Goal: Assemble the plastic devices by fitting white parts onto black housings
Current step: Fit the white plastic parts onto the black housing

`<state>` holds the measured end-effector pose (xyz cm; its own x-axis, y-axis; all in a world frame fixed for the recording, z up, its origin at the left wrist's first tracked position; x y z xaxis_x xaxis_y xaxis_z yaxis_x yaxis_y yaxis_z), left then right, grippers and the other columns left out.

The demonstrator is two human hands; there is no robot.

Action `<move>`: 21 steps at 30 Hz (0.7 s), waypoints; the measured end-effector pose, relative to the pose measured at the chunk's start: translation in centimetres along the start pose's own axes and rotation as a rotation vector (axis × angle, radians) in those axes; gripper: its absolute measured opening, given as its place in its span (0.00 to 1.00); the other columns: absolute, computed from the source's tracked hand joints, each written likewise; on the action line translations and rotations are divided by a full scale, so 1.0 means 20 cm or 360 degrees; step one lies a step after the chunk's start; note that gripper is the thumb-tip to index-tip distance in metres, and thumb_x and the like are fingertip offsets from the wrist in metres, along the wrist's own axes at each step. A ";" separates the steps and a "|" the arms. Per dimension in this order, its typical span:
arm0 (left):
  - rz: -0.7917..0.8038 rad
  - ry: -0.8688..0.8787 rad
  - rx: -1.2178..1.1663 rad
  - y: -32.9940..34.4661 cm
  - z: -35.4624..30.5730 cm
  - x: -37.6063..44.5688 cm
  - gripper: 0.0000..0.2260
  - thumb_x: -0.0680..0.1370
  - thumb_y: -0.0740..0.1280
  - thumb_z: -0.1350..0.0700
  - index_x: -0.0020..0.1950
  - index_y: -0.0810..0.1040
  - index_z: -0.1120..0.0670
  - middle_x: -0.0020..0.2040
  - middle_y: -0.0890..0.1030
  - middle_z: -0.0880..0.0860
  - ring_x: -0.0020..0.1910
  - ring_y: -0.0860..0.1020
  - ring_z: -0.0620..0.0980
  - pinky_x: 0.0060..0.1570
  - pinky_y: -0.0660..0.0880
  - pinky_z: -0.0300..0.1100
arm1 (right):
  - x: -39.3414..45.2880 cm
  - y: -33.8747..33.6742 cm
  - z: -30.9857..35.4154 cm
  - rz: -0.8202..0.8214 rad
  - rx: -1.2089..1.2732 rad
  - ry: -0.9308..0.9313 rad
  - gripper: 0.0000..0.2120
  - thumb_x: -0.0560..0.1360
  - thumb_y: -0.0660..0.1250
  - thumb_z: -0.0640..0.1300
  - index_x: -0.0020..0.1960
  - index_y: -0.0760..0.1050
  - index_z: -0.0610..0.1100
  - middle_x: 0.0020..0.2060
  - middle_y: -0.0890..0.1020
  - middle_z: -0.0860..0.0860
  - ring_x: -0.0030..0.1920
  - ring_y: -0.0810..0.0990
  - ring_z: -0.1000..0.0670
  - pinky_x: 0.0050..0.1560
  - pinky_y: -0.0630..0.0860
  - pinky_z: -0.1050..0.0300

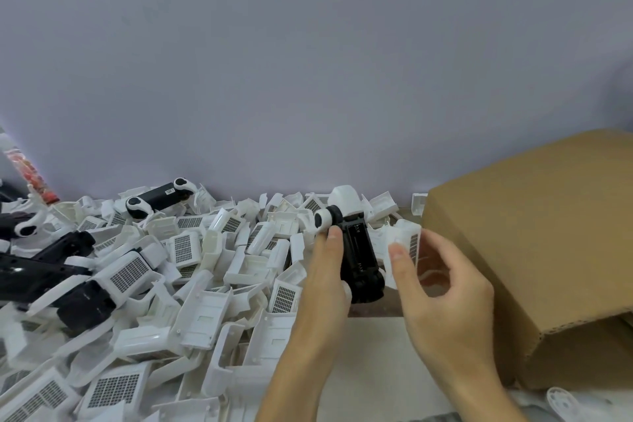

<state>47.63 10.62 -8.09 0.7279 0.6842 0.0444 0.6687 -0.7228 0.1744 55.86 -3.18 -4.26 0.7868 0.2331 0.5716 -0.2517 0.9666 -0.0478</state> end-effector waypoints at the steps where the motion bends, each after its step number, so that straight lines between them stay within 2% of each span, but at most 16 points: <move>1: 0.0040 -0.0006 0.0024 0.02 0.00 -0.01 0.30 0.74 0.56 0.29 0.69 0.75 0.41 0.62 0.82 0.44 0.63 0.78 0.44 0.70 0.70 0.55 | 0.00 0.01 0.01 0.0029 -0.0026 -0.0029 0.11 0.73 0.69 0.62 0.50 0.81 0.57 0.41 0.84 0.61 0.42 0.82 0.56 0.40 0.75 0.67; 3: 0.0076 0.0020 0.0102 0.04 -0.02 -0.02 0.27 0.75 0.56 0.28 0.68 0.75 0.39 0.61 0.83 0.43 0.59 0.79 0.42 0.71 0.67 0.58 | -0.01 0.03 0.04 0.0079 -0.0063 -0.0073 0.05 0.74 0.70 0.60 0.46 0.79 0.60 0.40 0.83 0.61 0.40 0.82 0.57 0.38 0.74 0.70; 5: 0.0124 0.0051 0.0166 0.07 -0.03 -0.04 0.24 0.79 0.55 0.31 0.67 0.76 0.42 0.58 0.81 0.51 0.61 0.79 0.52 0.69 0.68 0.56 | -0.01 0.04 0.04 0.0106 -0.0091 -0.0088 0.04 0.73 0.70 0.58 0.45 0.79 0.59 0.38 0.83 0.60 0.39 0.81 0.57 0.37 0.73 0.71; 6: 0.0163 0.0067 0.0218 0.08 -0.04 -0.05 0.24 0.81 0.54 0.34 0.69 0.75 0.45 0.60 0.75 0.52 0.63 0.73 0.56 0.68 0.66 0.56 | -0.01 0.05 0.03 0.0117 -0.0110 -0.0090 0.04 0.73 0.70 0.57 0.45 0.80 0.58 0.37 0.83 0.59 0.38 0.81 0.58 0.37 0.72 0.72; 7: 0.0194 0.0083 0.0291 0.09 -0.03 -0.06 0.25 0.82 0.53 0.36 0.70 0.74 0.48 0.63 0.69 0.51 0.65 0.66 0.56 0.68 0.64 0.55 | -0.01 0.05 0.03 0.0127 -0.0127 -0.0092 0.05 0.73 0.71 0.56 0.45 0.80 0.57 0.36 0.82 0.59 0.38 0.80 0.58 0.36 0.72 0.72; 8: 0.0215 0.0104 0.0359 0.10 -0.03 -0.06 0.25 0.83 0.52 0.37 0.71 0.73 0.49 0.66 0.67 0.51 0.65 0.63 0.53 0.67 0.65 0.50 | -0.01 0.06 0.02 0.0132 -0.0139 -0.0096 0.05 0.73 0.71 0.56 0.45 0.81 0.56 0.35 0.82 0.59 0.37 0.80 0.58 0.35 0.71 0.73; 10: 0.0233 0.0145 0.0412 0.10 -0.04 -0.07 0.22 0.82 0.52 0.38 0.71 0.71 0.43 0.68 0.67 0.55 0.63 0.63 0.41 0.60 0.70 0.30 | -0.01 0.06 0.03 0.0132 -0.0154 -0.0130 0.06 0.73 0.70 0.56 0.45 0.82 0.56 0.34 0.81 0.59 0.37 0.79 0.57 0.34 0.70 0.73; 12: 0.0270 0.0135 0.0402 0.12 -0.05 -0.08 0.19 0.83 0.52 0.39 0.71 0.70 0.37 0.68 0.74 0.53 0.62 0.64 0.33 0.54 0.66 0.19 | -0.01 0.05 0.06 0.0115 -0.0181 -0.0177 0.07 0.73 0.68 0.58 0.45 0.81 0.57 0.34 0.80 0.59 0.37 0.79 0.57 0.34 0.69 0.74; 16: 0.0295 0.0204 0.0366 0.12 -0.08 -0.08 0.16 0.84 0.53 0.43 0.70 0.70 0.37 0.63 0.79 0.44 0.61 0.74 0.32 0.57 0.71 0.25 | -0.02 0.07 0.08 0.0134 -0.0293 -0.0242 0.07 0.74 0.68 0.56 0.42 0.79 0.55 0.31 0.74 0.60 0.35 0.76 0.57 0.34 0.66 0.74; 18: 0.0305 0.0240 0.0328 0.13 -0.09 -0.08 0.13 0.84 0.55 0.46 0.68 0.71 0.36 0.58 0.81 0.34 0.57 0.77 0.29 0.49 0.73 0.23 | -0.02 0.08 0.08 0.0169 -0.0338 -0.0261 0.08 0.75 0.68 0.55 0.39 0.78 0.53 0.30 0.73 0.59 0.34 0.75 0.56 0.33 0.66 0.73; 21: 0.0339 0.0250 0.0261 0.13 -0.07 -0.06 0.13 0.85 0.58 0.52 0.67 0.72 0.38 0.54 0.83 0.34 0.54 0.79 0.30 0.45 0.73 0.23 | -0.02 0.11 0.03 0.0250 -0.0357 -0.0228 0.11 0.74 0.72 0.47 0.35 0.74 0.51 0.30 0.73 0.55 0.32 0.73 0.52 0.32 0.65 0.68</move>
<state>48.23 8.00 -6.23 0.8306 0.5131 0.2166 0.5284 -0.8488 -0.0156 54.68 -1.21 -3.98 0.6567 0.3794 0.6518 -0.2205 0.9231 -0.3152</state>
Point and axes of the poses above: each hand's wrist, its own x-axis towards the middle knuckle, its own y-axis out of the palm, z = x × y, the point moved 10 cm from there along x, towards the middle knuckle
